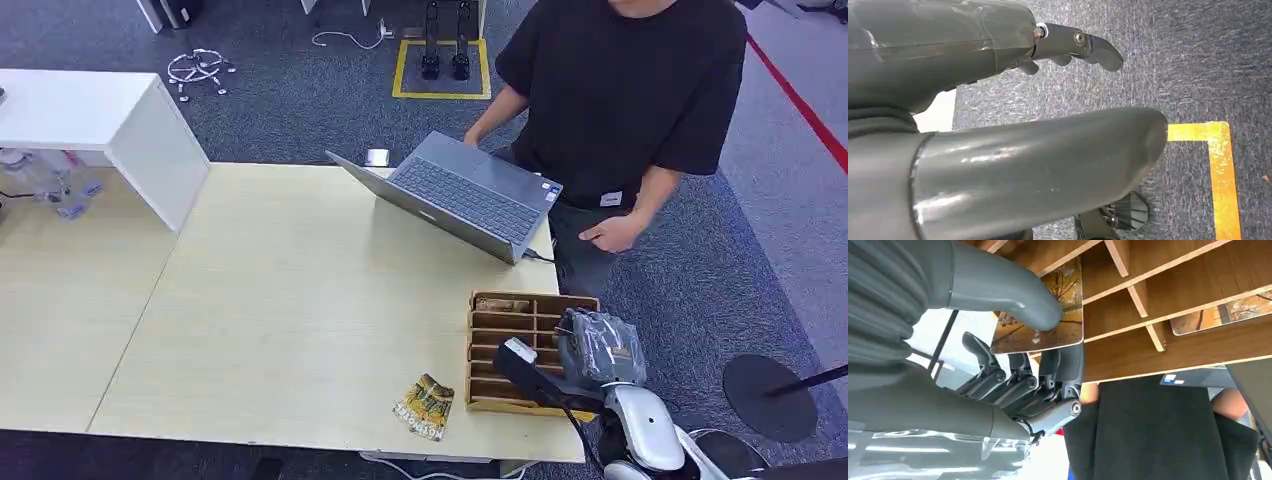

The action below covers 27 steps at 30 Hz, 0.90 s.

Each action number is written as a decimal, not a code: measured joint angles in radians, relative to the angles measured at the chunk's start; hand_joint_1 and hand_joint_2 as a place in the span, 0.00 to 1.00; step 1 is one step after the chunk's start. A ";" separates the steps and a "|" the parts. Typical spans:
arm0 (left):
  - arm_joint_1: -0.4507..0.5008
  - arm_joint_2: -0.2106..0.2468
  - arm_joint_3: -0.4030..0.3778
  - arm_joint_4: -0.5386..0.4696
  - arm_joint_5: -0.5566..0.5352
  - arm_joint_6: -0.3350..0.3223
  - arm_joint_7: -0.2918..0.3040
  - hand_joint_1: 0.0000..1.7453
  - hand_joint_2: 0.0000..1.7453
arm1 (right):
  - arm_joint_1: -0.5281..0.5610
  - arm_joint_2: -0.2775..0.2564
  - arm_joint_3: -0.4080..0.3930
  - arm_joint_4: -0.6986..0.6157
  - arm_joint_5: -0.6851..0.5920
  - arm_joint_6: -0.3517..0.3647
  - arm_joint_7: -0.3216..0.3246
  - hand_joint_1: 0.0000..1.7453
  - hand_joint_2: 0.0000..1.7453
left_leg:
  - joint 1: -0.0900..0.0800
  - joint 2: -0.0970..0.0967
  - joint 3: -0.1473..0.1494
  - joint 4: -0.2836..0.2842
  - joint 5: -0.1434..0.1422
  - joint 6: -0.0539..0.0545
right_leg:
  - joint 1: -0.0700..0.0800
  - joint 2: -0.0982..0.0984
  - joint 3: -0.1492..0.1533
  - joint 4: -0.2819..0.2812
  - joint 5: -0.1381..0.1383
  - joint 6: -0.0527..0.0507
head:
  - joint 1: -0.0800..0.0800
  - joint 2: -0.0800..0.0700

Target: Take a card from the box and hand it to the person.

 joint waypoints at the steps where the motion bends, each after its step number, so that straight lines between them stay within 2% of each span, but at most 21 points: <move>1: 0.000 0.000 0.000 0.000 0.000 0.000 0.000 0.00 0.00 | -0.001 0.000 0.000 0.000 0.000 0.000 0.000 0.85 1.00 | 0.000 0.000 0.000 0.000 0.000 0.000 | 0.000 0.000 0.000 0.000 0.000 0.000 | 0.000 0.000; 7: 0.000 0.000 0.000 0.000 0.000 0.000 0.000 0.00 0.00 | -0.003 0.001 0.001 0.000 0.001 -0.006 -0.004 0.92 1.00 | 0.000 0.000 0.000 0.000 0.000 0.000 | 0.000 0.000 0.000 0.000 0.000 0.000 | 0.000 0.000; 10: 0.000 0.000 0.000 0.000 0.001 0.000 0.000 0.00 0.00 | -0.004 0.001 0.001 -0.002 0.012 -0.007 -0.006 0.92 1.00 | 0.000 0.000 0.000 0.000 0.000 0.000 | 0.000 0.000 0.000 0.000 0.000 0.000 | 0.000 0.000; 12: 0.000 0.000 0.000 0.000 0.001 0.001 0.000 0.00 0.00 | -0.004 0.001 0.000 -0.012 0.028 -0.003 -0.003 0.99 1.00 | 0.000 0.000 0.000 0.000 0.000 0.000 | 0.000 0.000 0.000 0.000 0.000 0.000 | 0.000 0.000; 16: 0.000 0.000 0.000 0.000 0.002 0.003 0.000 0.00 0.00 | -0.008 0.000 -0.004 -0.042 0.051 0.015 0.003 0.97 1.00 | 0.000 0.000 0.000 0.000 0.000 0.000 | 0.000 0.000 0.000 0.000 0.000 0.000 | 0.000 0.000; 20: 0.000 0.000 0.000 0.000 0.002 0.004 0.000 0.00 0.00 | -0.013 -0.005 -0.007 -0.081 0.058 0.033 0.007 1.00 1.00 | 0.000 0.000 0.000 0.000 0.000 0.000 | 0.000 0.000 0.000 0.000 0.000 0.000 | 0.000 0.000; 27: 0.000 0.000 0.000 0.000 0.004 0.008 0.000 0.00 0.00 | -0.032 -0.019 -0.020 -0.160 0.037 0.083 0.009 0.97 1.00 | 0.000 0.000 0.000 0.000 0.000 0.000 | 0.000 0.000 0.000 0.000 0.000 0.000 | 0.000 0.000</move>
